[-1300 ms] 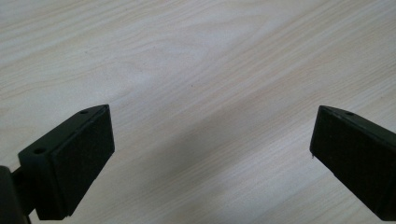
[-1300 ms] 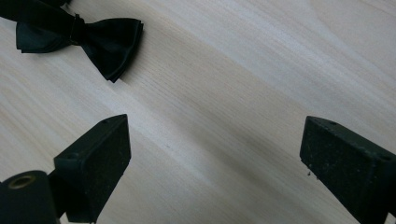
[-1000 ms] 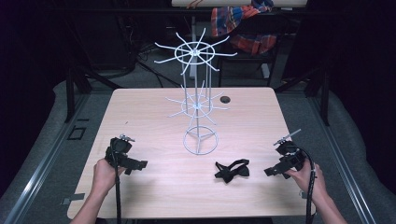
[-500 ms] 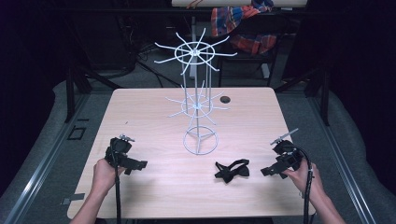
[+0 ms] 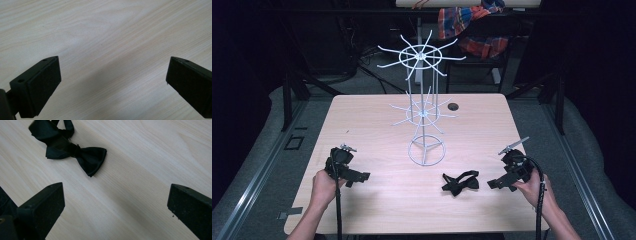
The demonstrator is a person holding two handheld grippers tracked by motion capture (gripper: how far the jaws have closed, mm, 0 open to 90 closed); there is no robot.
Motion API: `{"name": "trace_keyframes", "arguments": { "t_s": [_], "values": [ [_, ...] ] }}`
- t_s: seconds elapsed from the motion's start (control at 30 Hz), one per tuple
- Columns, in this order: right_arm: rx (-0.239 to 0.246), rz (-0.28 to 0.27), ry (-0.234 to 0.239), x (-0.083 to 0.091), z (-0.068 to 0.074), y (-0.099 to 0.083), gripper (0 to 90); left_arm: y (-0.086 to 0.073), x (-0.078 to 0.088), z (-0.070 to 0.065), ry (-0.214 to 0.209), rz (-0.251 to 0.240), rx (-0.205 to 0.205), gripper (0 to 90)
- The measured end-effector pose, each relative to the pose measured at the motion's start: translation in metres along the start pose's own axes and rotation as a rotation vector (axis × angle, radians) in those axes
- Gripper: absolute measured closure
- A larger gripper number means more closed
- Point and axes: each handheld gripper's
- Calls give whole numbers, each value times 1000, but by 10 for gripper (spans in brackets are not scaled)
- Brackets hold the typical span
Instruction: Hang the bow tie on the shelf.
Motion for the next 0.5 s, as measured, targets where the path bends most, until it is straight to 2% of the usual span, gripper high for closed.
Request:
{"name": "trace_keyframes", "arguments": {
  "t_s": [0.03,0.07,0.1,0.17,0.2,0.3,0.37,0.43,0.5],
  "values": [
    [-3,-5,-8,0,1,0,4,0,0,0,-1,0,0,0],
    [14,-7,11,1,1,1,4,0,0,0,0,1,0,0],
    [27,-1,1,1,2,2,4,0,0,0,-2,1,-1,0],
    [29,-3,4,1,3,2,5,0,-1,1,-1,1,-2,0],
    [45,-12,14,2,4,3,22,0,-1,1,-3,3,-3,0],
    [43,-26,6,3,7,4,43,1,-1,1,-3,7,-4,0],
    [72,-32,11,5,10,7,59,1,-1,1,-4,12,-4,0],
    [71,-57,15,5,14,8,76,1,-2,0,-2,11,-3,0],
    [78,-54,17,5,16,9,83,1,-2,0,-3,10,-4,0]
  ]
}}
Point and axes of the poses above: each handheld gripper's, and its own axes: x roughly backward along the jaws, y roughly out of its top, z roughly to its left, and after that the axes turned 12 degrees about -y, right-handed
